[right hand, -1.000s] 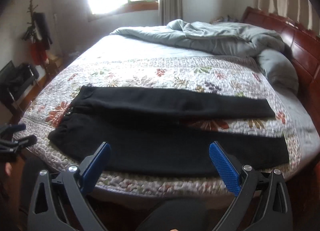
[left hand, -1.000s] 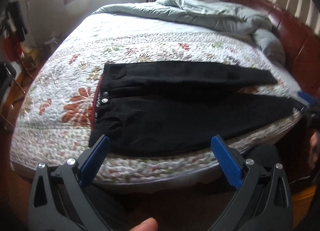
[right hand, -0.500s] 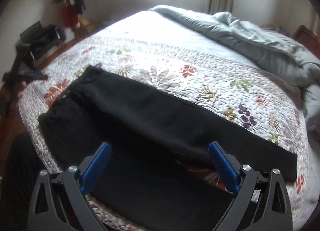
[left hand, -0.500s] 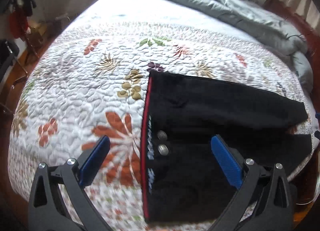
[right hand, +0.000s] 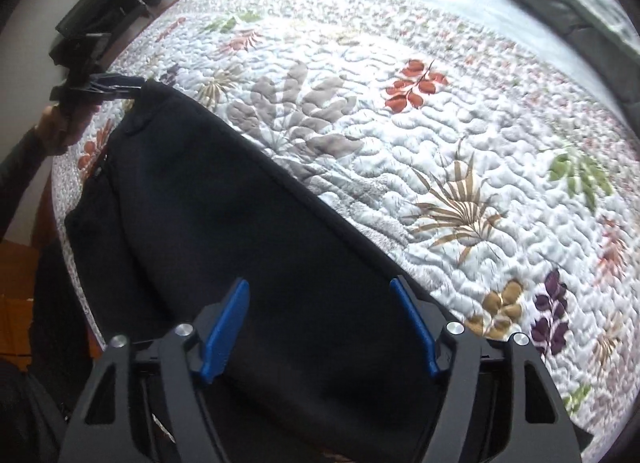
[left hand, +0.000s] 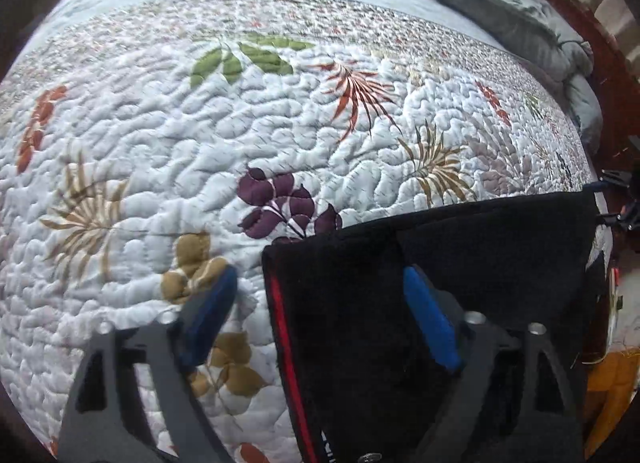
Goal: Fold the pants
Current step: 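Lower the left tool to the waistband while the right tool reaches the leg hems, then close the left tool on the waistband while the right tool grips the hems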
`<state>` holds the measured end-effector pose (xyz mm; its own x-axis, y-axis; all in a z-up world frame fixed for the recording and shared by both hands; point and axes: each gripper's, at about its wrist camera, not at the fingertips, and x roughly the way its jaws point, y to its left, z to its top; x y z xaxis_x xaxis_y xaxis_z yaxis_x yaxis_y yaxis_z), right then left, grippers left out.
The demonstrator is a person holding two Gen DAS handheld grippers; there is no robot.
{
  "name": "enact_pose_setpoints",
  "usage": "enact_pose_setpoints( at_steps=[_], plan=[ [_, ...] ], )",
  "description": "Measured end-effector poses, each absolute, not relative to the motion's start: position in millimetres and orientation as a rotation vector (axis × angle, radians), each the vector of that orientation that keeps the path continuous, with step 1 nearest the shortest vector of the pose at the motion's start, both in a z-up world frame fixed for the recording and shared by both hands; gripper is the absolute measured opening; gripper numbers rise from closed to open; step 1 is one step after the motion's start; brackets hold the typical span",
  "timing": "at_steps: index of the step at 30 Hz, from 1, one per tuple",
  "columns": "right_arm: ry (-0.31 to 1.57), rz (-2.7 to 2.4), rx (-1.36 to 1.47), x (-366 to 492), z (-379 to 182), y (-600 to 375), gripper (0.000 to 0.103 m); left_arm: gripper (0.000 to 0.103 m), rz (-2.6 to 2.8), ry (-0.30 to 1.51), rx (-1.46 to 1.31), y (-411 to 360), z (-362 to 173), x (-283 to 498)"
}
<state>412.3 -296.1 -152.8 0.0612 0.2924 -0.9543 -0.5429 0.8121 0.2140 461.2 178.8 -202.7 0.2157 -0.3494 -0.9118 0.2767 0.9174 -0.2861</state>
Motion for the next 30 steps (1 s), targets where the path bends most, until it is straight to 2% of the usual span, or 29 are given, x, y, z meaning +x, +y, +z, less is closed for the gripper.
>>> enact_pose_setpoints(
  at_steps=[3,6,10,15,17,19,20,22,23,24,25,27,30],
  plan=[
    [1.412,0.645,-0.235,433,-165,-303,0.073,0.062,-0.463,1.312,-0.017,172,-216,462],
    [1.458,0.652,-0.237,449,-176,-312,0.074,0.077,-0.524,1.324,-0.056,173,-220,463],
    [1.529,0.664,-0.26,462,-197,-318,0.074,0.088,-0.568,1.326,-0.073,171,-223,465],
    [1.593,0.735,-0.279,464,-212,-318,0.075,0.088,-0.57,1.328,-0.027,164,-228,463],
    [1.616,0.747,-0.295,463,-214,-320,0.075,0.081,-0.557,1.332,0.001,162,-227,462],
    [1.639,0.761,-0.29,462,-214,-324,0.075,0.058,-0.522,1.331,0.016,166,-226,464],
    [1.65,0.767,-0.282,460,-215,-326,0.073,0.054,-0.507,1.333,0.018,168,-226,466],
    [1.663,0.768,-0.275,458,-214,-328,0.065,0.04,-0.502,1.337,-0.002,175,-224,467],
    [1.668,0.764,-0.279,457,-213,-329,0.055,0.036,-0.507,1.339,-0.021,178,-222,467],
    [1.672,0.757,-0.28,456,-212,-330,0.043,0.027,-0.515,1.341,-0.032,178,-221,467],
    [1.676,0.746,-0.277,456,-209,-333,0.037,0.017,-0.532,1.341,-0.036,176,-218,465],
    [1.679,0.733,-0.266,453,-202,-343,0.019,0.014,-0.537,1.327,-0.008,171,-213,460],
    [1.66,0.725,-0.274,447,-188,-354,0.011,0.013,-0.54,1.299,-0.014,170,-203,455]
  ],
)
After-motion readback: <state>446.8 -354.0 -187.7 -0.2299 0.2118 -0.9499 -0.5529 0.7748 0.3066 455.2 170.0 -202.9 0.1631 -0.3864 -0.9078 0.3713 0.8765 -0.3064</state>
